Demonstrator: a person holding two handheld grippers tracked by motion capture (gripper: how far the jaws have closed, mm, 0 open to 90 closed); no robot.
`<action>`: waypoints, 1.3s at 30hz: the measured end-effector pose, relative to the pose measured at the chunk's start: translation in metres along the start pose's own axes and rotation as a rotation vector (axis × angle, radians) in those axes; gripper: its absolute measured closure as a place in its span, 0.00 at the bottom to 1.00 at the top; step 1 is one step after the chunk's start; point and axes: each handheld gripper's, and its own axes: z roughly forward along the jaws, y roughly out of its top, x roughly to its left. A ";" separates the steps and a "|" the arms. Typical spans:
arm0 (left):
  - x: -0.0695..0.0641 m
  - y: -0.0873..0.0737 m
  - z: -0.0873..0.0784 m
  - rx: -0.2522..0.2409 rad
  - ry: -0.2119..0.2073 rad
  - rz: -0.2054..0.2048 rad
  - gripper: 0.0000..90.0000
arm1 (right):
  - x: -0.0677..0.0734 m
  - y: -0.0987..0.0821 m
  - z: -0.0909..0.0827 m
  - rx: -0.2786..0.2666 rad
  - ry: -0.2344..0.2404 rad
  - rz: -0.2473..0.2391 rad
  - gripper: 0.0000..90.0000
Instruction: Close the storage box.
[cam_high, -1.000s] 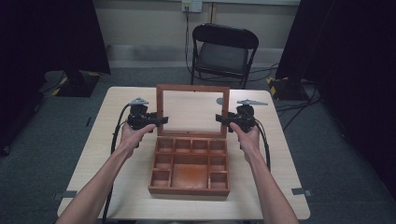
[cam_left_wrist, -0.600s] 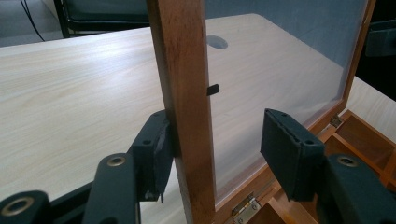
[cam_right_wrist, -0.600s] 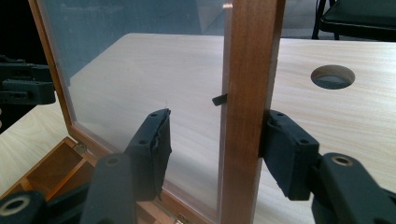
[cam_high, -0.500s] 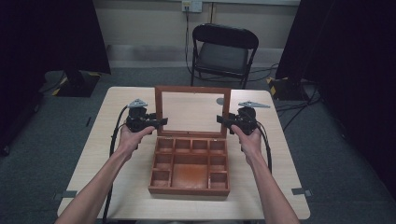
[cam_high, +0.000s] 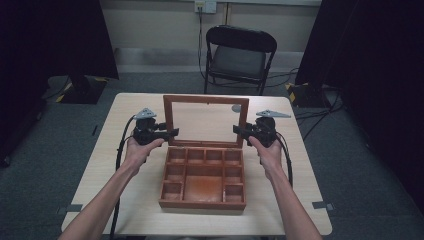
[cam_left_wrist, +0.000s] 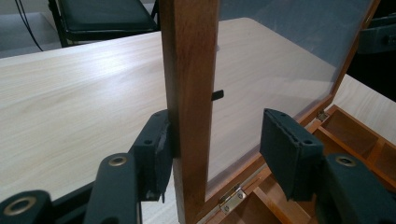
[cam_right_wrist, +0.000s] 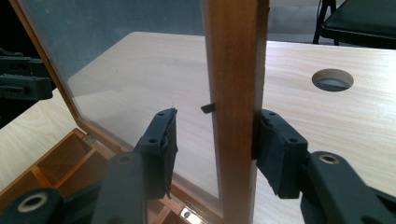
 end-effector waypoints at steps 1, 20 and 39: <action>-0.001 0.000 -0.001 0.001 0.000 0.003 0.50 | 0.001 0.000 0.000 0.001 -0.001 -0.002 0.57; -0.003 -0.002 -0.010 0.010 -0.009 0.026 0.58 | 0.008 -0.003 -0.009 0.003 0.012 -0.005 0.55; -0.011 0.001 -0.020 0.022 -0.030 0.056 0.50 | 0.015 -0.005 -0.020 0.032 0.033 -0.007 0.52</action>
